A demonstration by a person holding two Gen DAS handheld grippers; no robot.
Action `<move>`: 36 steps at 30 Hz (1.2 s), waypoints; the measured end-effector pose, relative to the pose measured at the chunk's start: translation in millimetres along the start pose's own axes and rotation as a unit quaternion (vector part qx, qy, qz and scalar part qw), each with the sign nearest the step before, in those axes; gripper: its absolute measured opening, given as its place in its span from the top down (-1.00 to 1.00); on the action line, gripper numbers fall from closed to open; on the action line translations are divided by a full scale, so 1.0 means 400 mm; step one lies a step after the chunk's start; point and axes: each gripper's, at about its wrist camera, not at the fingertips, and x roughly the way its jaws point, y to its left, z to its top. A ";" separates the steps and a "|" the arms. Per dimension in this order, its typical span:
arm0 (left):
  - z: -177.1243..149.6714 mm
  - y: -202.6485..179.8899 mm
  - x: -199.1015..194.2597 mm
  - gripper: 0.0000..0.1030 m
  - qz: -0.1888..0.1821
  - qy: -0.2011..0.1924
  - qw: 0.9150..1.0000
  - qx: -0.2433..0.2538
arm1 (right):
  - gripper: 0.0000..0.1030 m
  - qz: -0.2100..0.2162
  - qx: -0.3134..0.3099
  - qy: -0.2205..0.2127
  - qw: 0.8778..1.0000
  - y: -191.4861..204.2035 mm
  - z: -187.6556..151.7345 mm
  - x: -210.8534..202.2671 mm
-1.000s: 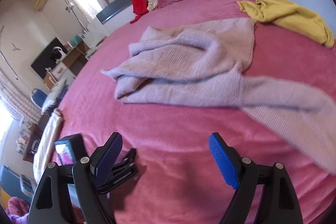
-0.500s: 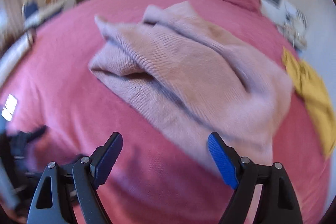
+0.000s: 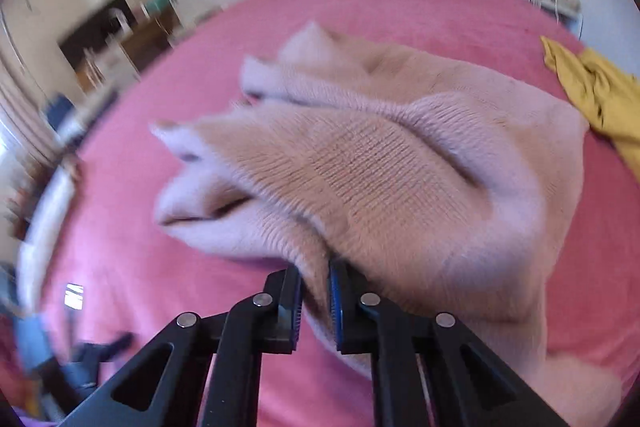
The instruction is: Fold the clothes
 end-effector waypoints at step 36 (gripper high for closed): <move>-0.037 0.262 -0.275 -1.00 0.034 -0.135 0.986 -0.094 | 0.93 0.148 -0.014 -0.067 0.987 0.241 0.171 -0.255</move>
